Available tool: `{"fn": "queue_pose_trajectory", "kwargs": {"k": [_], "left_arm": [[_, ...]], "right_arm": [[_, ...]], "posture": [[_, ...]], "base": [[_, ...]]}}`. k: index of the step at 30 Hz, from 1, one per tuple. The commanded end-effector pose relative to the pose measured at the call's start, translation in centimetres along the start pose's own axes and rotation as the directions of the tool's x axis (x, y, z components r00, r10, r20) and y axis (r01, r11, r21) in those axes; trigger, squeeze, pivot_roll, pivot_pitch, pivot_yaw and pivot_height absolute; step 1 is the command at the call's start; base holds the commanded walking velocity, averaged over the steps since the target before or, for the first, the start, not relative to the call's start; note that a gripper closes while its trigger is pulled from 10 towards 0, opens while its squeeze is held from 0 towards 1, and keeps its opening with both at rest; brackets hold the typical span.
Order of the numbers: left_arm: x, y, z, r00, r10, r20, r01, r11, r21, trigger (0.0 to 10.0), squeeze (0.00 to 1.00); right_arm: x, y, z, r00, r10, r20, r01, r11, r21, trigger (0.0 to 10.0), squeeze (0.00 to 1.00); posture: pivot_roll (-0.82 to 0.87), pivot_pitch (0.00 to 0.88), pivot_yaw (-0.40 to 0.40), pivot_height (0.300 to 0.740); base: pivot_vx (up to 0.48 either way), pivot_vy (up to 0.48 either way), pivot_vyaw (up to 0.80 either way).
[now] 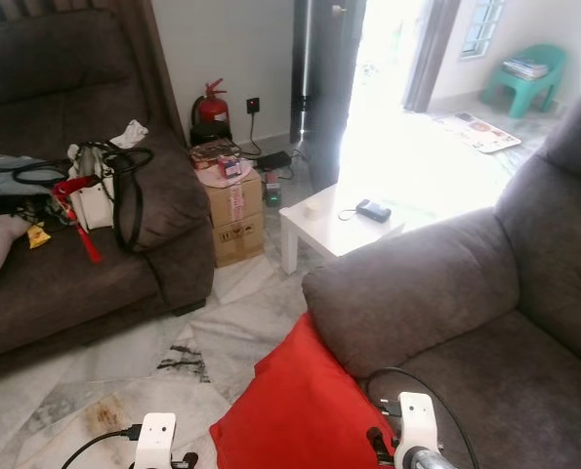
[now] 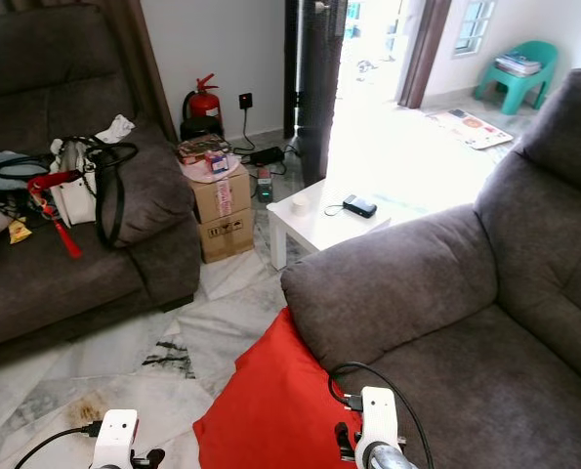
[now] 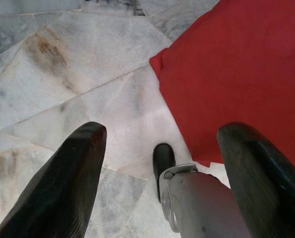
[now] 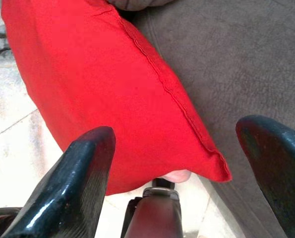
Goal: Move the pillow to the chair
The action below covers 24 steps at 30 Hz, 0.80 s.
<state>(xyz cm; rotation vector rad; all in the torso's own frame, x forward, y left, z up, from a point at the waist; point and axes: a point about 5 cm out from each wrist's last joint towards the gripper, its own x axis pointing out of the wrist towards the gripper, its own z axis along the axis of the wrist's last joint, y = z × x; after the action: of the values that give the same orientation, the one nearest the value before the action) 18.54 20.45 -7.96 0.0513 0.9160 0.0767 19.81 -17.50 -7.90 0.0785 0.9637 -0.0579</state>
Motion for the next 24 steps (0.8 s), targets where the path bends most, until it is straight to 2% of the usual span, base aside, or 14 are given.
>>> {"fn": "queue_pose_trajectory", "kwargs": {"k": [1, 3, 5, 6, 10, 12, 14, 15, 20, 22, 23, 24], "left_arm": [[0.0, 0.2, -0.1, 1.0, 0.011, -0.009, -0.011, 1.0, 0.015, 10.0, 0.0], [0.0, 0.2, -0.1, 1.0, 0.012, -0.009, -0.012, 1.0, 0.016, 10.0, 0.0], [0.0, 0.3, -0.1, 1.0, 0.021, 0.0, -0.021, 1.0, 0.023, 10.0, 0.0], [-0.1, 0.3, 0.0, 0.999, 0.033, 0.021, -0.033, 0.999, 0.013, 10.0, 0.0], [-0.2, 0.6, 0.3, 0.994, 0.083, 0.075, -0.083, 0.997, -0.01, 10.0, 0.0], [-0.5, 1.0, 0.7, 0.968, 0.184, 0.168, -0.173, 0.982, -0.08, 10.0, 0.0], [-0.6, 1.1, 1.0, 0.954, 0.218, 0.207, -0.205, 0.975, -0.079, 10.0, 0.0], [-0.8, 1.2, 1.4, 0.936, 0.236, 0.261, -0.219, 0.971, -0.09, 10.0, 0.0], [-1.1, 1.4, 1.9, 0.905, 0.275, 0.324, -0.25, 0.961, -0.117, 10.0, 0.0], [-1.2, 2.4, 3.6, 0.88, 0.267, 0.393, -0.224, 0.963, -0.151, 10.0, 0.0], [-1.5, 3.5, 5.5, 0.844, 0.276, 0.46, -0.228, 0.961, -0.159, 10.0, 0.0], [-2.1, 4.9, 7.8, 0.782, 0.292, 0.551, -0.256, 0.956, -0.143, 10.0, 0.0]], "right_arm": [[0.0, 0.0, 0.2, 1.0, -0.007, 0.008, 0.007, 1.0, 0.009, 10.0, 0.0], [0.0, 0.0, 0.2, 1.0, -0.008, 0.008, 0.008, 1.0, 0.01, 10.0, 0.0], [0.0, 0.0, 0.2, 1.0, -0.013, 0.014, 0.013, 0.999, 0.05, 10.0, 0.0], [0.0, 0.1, 0.2, 0.999, -0.018, 0.034, 0.015, 0.996, 0.089, 10.0, 0.0], [-0.1, 0.2, 0.5, 0.996, -0.007, 0.087, -0.004, 0.993, 0.121, 10.0, 0.0], [-0.1, 0.2, 1.0, 0.989, 0.005, 0.15, -0.023, 0.993, 0.12, 10.0, 0.0], [-0.2, 0.2, 1.2, 0.985, 0.005, 0.172, -0.025, 0.993, 0.113, 10.0, 0.0], [-0.2, 0.2, 1.5, 0.979, 0.005, 0.205, -0.028, 0.994, 0.108, 10.0, 0.0], [-0.4, 0.2, 2.1, 0.965, 0.011, 0.261, -0.036, 0.995, 0.09, 10.0, 0.0], [-0.4, 0.2, 2.3, 0.958, 0.008, 0.288, -0.04, 0.994, 0.105, 10.0, 0.0], [-0.5, 0.2, 2.3, 0.956, 0.007, 0.294, -0.04, 0.993, 0.109, 10.0, 0.0], [-0.5, 0.2, 2.5, 0.952, 0.005, 0.308, -0.041, 0.993, 0.109, 10.0, 0.0]], "posture": [[0.04, 0.0, -0.002, 0.74], [0.04, 0.0, -0.002, 0.74], [0.04, 0.0, -0.001, 0.74], [0.04, 0.0, -0.001, 0.74], [0.04, 0.0, 0.002, 0.74], [0.04, 0.003, 0.003, 0.74], [0.04, 0.003, 0.003, 0.74], [0.04, 0.003, 0.003, 0.74], [0.05, 0.0, 0.002, 0.74], [0.05, 0.0, 0.004, 0.74], [0.04, 0.0, 0.007, 0.74], [0.04, 0.0, 0.007, 0.74]], "base": [[0.0, 0.0, 0.0], [0.0, 0.0, 0.0], [0.0, 0.0, 0.0], [0.0, 0.0, 0.0], [0.0, 0.0, 0.0], [0.0, 0.0, 0.0], [0.0, 0.0, 0.0], [0.0, 0.0, 0.0], [0.0, 0.0, 0.0], [0.0, 0.0, 0.0], [0.0, 0.0, 0.0], [0.0, 0.0, 0.0]]}}
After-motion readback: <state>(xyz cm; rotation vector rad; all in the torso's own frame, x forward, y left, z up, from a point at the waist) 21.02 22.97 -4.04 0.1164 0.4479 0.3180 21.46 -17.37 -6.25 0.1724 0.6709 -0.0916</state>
